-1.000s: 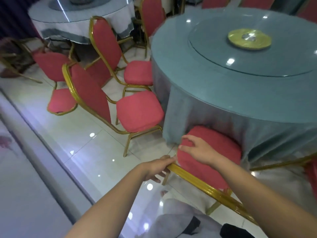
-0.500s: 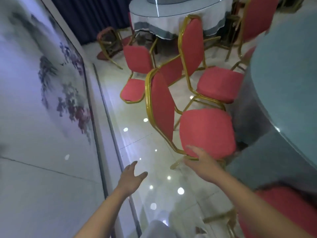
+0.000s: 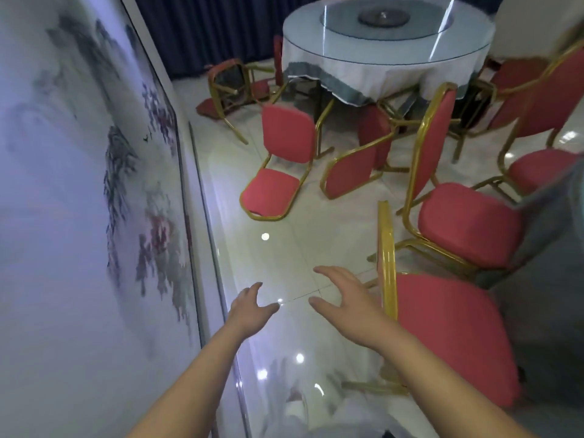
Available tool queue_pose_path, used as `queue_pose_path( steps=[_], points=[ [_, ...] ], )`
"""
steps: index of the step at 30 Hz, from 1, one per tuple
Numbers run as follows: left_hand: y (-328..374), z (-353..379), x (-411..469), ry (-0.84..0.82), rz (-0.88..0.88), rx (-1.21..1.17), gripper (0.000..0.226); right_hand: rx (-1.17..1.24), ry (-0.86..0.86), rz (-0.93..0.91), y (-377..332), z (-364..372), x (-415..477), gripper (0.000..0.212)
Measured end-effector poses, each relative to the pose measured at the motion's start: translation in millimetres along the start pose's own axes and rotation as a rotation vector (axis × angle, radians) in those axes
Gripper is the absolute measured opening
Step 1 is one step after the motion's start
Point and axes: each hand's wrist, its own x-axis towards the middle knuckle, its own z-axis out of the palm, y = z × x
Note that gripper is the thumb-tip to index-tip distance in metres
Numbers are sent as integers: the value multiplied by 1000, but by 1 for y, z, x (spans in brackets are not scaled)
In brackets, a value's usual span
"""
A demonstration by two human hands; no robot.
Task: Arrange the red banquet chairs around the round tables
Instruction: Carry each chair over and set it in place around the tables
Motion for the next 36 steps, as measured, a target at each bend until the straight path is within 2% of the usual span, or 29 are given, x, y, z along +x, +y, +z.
queue_pose_path(
  steps=[10, 15, 21, 30, 36],
  points=[
    [76, -90, 198, -112, 37, 26, 77, 6, -8, 314, 39, -13, 214, 66],
    [99, -147, 287, -137, -67, 58, 77, -28, -108, 436, 52, -35, 336, 69],
    [146, -208, 403, -57, -55, 25, 73, -67, -132, 491, 69, -74, 471, 68],
    [228, -207, 584, -231, -65, 9, 73, -232, -185, 652, 97, -151, 621, 72],
    [320, -202, 695, -365, -45, 37, 71, -278, -102, 860, 117, -226, 692, 68]
  ],
)
